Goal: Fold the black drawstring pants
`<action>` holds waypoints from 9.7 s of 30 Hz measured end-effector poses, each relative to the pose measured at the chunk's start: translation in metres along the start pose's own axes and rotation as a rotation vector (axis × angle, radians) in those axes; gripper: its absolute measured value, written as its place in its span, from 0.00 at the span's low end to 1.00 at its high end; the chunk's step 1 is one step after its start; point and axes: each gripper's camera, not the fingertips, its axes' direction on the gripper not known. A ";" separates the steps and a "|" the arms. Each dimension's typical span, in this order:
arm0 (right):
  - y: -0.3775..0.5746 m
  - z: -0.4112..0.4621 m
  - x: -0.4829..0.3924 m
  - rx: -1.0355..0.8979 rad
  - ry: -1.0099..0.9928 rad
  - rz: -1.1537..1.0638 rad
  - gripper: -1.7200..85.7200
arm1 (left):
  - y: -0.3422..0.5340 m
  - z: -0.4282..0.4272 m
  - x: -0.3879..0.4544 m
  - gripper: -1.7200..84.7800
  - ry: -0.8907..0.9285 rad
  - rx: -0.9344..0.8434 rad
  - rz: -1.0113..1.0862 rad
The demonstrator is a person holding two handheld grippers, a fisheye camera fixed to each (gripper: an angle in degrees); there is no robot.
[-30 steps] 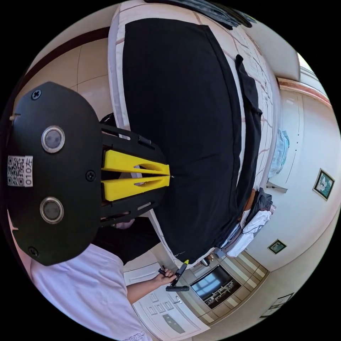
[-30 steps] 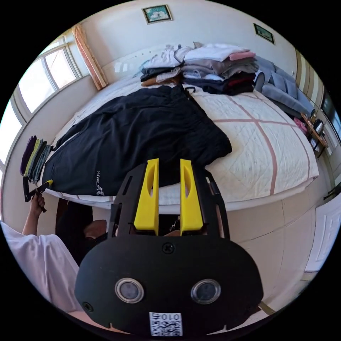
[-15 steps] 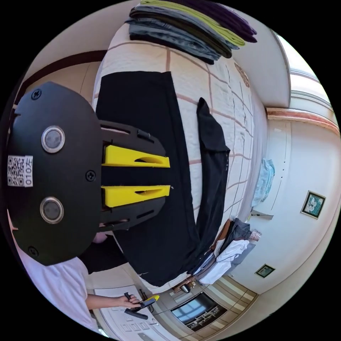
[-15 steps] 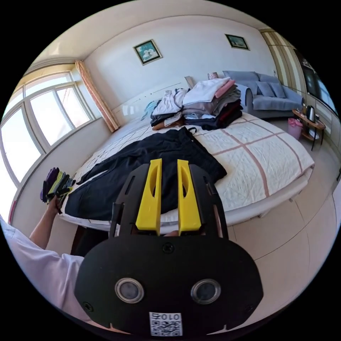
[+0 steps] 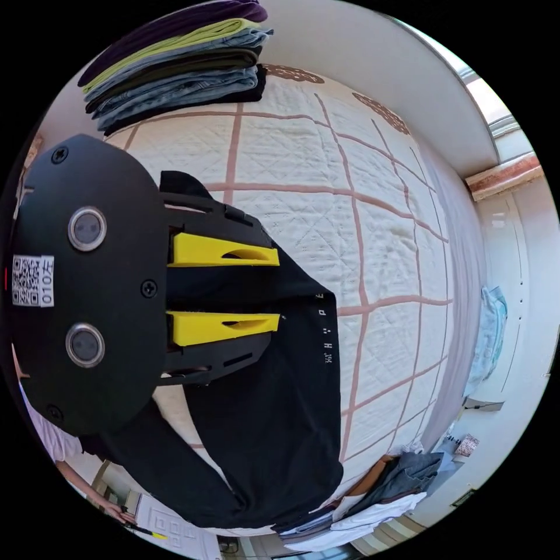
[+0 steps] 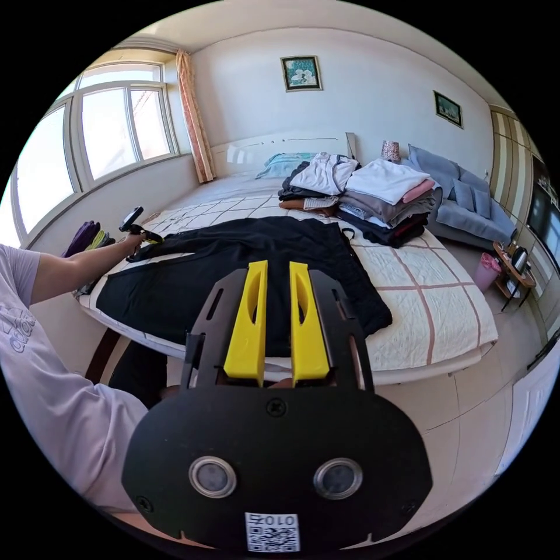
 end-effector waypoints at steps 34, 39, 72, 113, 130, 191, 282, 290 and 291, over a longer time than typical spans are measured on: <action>-0.299 0.101 -0.100 -0.180 0.112 -0.534 0.17 | 0.371 -0.160 -0.104 0.02 0.409 0.577 0.643; -0.374 0.157 -0.112 -0.428 0.190 -0.875 0.19 | 0.392 -0.125 -0.165 0.02 0.627 0.622 0.356; -0.473 0.111 0.086 -0.503 -0.157 -0.595 0.05 | 0.256 -0.141 -0.264 0.02 0.519 0.484 0.022; -0.181 -0.042 -0.093 -0.219 -0.631 -0.808 0.13 | 0.422 -0.094 -0.163 0.09 0.253 0.344 0.197; -0.166 0.035 -0.359 -0.506 -0.669 -1.018 0.15 | 0.490 -0.076 -0.109 0.13 0.118 0.456 0.288; -0.370 -0.120 -0.456 -0.306 -0.428 -1.444 0.07 | 0.457 -0.049 -0.214 0.03 0.723 0.930 -0.008; -0.022 0.075 0.152 -0.064 -0.172 0.562 0.19 | 0.402 -0.010 -0.227 0.02 0.662 0.716 -0.477; -0.054 0.129 0.171 -0.352 -0.113 0.574 0.09 | 0.385 -0.009 -0.231 0.02 0.694 0.719 -0.496; -0.056 0.132 0.177 -0.337 -0.161 0.578 0.09 | 0.384 -0.010 -0.231 0.02 0.697 0.721 -0.495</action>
